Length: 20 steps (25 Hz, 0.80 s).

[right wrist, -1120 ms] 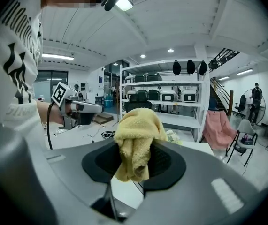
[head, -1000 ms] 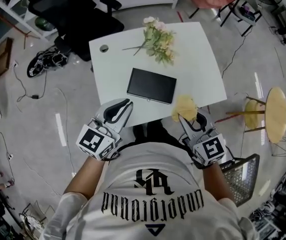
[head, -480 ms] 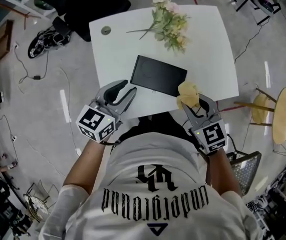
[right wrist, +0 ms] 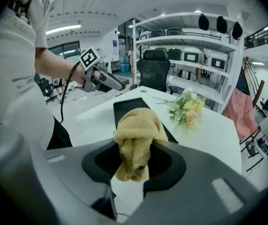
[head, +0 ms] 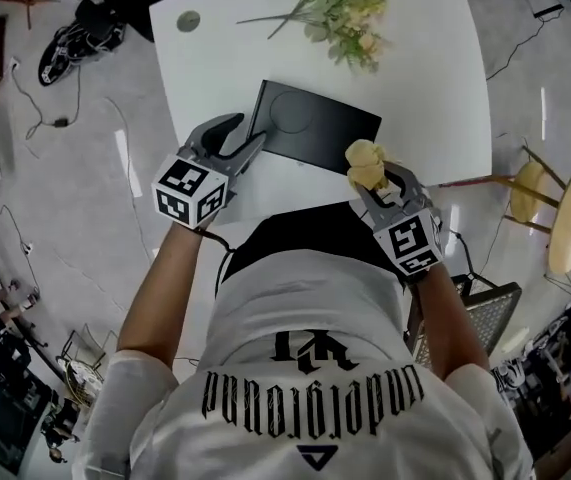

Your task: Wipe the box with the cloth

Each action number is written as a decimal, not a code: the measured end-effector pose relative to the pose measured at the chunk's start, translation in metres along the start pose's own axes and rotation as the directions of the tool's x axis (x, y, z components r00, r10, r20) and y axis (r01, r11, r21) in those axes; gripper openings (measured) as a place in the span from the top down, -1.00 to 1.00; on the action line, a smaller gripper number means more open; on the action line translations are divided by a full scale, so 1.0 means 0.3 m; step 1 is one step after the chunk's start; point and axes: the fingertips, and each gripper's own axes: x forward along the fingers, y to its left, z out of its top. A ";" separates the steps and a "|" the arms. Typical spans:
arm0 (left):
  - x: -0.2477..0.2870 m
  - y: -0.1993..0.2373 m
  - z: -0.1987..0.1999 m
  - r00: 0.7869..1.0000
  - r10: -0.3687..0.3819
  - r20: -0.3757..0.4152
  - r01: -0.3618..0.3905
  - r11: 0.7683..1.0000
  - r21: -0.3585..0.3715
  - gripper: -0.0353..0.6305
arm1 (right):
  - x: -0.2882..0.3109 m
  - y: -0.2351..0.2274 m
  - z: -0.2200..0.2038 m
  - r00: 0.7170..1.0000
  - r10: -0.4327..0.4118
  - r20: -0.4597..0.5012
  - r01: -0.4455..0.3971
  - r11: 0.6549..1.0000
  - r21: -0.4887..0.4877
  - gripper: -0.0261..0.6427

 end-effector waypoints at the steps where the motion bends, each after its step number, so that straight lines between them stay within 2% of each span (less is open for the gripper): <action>1: 0.023 0.018 -0.022 1.000 0.002 -0.018 -0.002 1.000 -0.004 0.24 | 0.019 -0.001 -0.028 1.000 0.006 -0.026 -0.007 1.000 -0.005 0.54; 9: 0.133 0.108 -0.191 0.992 0.034 -0.118 -0.041 0.997 -0.061 0.22 | 0.124 0.031 -0.106 0.994 0.049 -0.095 -0.057 0.995 -0.084 0.54; 13: 0.144 0.099 -0.210 0.995 0.015 -0.096 -0.024 0.996 -0.085 0.36 | 0.165 0.055 -0.102 0.988 0.060 -0.146 -0.083 0.984 -0.160 0.55; 20: 0.141 0.096 -0.213 0.998 0.003 -0.060 -0.010 0.993 -0.121 0.40 | 0.306 0.147 0.018 0.979 0.124 -0.160 -0.164 0.948 -0.271 0.56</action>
